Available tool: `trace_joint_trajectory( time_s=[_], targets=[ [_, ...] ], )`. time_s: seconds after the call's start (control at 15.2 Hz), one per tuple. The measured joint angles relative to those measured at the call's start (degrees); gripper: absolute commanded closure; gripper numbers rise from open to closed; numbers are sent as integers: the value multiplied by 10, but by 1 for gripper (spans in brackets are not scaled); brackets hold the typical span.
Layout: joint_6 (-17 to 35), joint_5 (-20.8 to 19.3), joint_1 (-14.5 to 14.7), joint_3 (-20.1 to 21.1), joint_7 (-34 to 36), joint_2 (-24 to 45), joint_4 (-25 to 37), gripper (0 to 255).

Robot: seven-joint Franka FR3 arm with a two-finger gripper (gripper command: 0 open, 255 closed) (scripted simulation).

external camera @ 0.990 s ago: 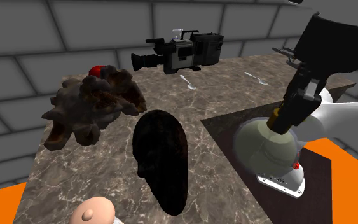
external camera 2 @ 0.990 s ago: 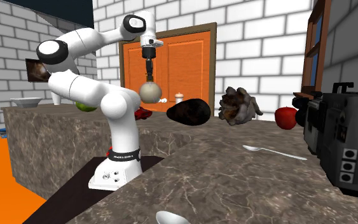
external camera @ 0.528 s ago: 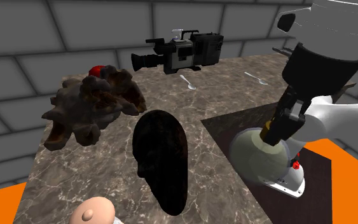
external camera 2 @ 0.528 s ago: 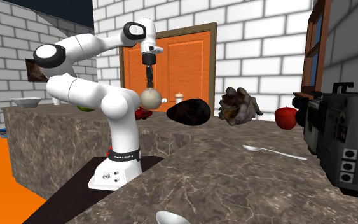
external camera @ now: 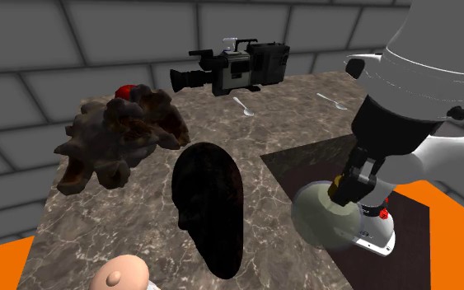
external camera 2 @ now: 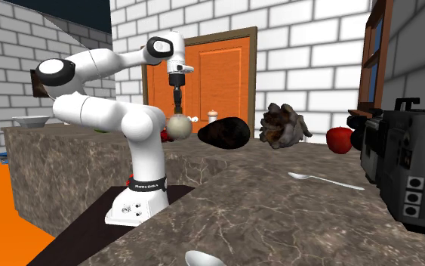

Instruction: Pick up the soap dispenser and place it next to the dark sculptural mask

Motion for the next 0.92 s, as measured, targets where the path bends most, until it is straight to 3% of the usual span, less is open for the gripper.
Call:
trace_joint_trajectory(
  time_s=[0.59, 0.92],
  targets=[
    [37, 46, 20, 48, -3, -34, -68, 255],
    [40, 52, 25, 54, -3, -39, -76, 255]
  ],
)
